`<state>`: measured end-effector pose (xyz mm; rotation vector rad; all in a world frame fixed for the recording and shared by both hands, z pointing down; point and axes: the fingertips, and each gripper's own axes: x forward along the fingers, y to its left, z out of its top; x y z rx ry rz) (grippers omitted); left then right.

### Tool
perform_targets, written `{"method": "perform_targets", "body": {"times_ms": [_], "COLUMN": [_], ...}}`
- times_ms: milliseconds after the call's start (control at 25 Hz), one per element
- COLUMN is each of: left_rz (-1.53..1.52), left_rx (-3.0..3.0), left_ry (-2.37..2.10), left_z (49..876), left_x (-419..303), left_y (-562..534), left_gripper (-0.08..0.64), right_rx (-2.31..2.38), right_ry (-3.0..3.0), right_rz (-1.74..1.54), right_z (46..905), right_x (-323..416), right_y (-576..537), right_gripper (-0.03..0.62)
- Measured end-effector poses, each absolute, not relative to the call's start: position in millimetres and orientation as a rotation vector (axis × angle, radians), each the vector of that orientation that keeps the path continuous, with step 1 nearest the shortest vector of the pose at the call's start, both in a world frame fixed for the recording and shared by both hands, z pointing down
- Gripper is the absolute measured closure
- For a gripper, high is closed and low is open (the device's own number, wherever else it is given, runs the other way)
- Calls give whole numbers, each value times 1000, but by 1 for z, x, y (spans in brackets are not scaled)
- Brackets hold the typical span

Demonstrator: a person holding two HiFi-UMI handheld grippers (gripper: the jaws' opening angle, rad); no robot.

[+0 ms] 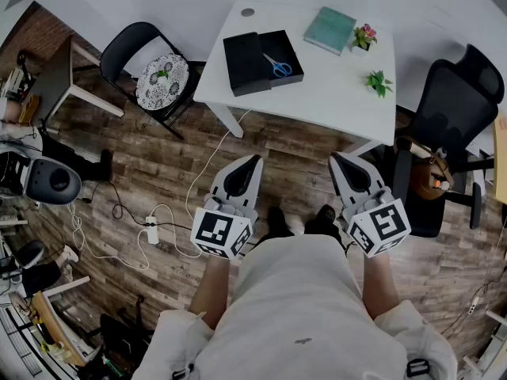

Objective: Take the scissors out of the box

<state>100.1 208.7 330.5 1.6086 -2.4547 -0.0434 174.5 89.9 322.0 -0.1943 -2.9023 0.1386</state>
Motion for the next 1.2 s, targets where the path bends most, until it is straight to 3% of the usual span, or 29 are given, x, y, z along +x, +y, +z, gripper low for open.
{"method": "perform_targets", "body": {"times_ms": [1200], "left_rz": [-30], "left_rx": [1644], "left_ry": [-2389], "left_z": [346], "left_x": [94], "left_y": [231], "left_gripper": [537], "right_rx": [-92], "right_ry": [-2865], "right_rz": [165], "right_z": [330], "right_x": [182], "right_y": [109], "right_gripper": [585]}}
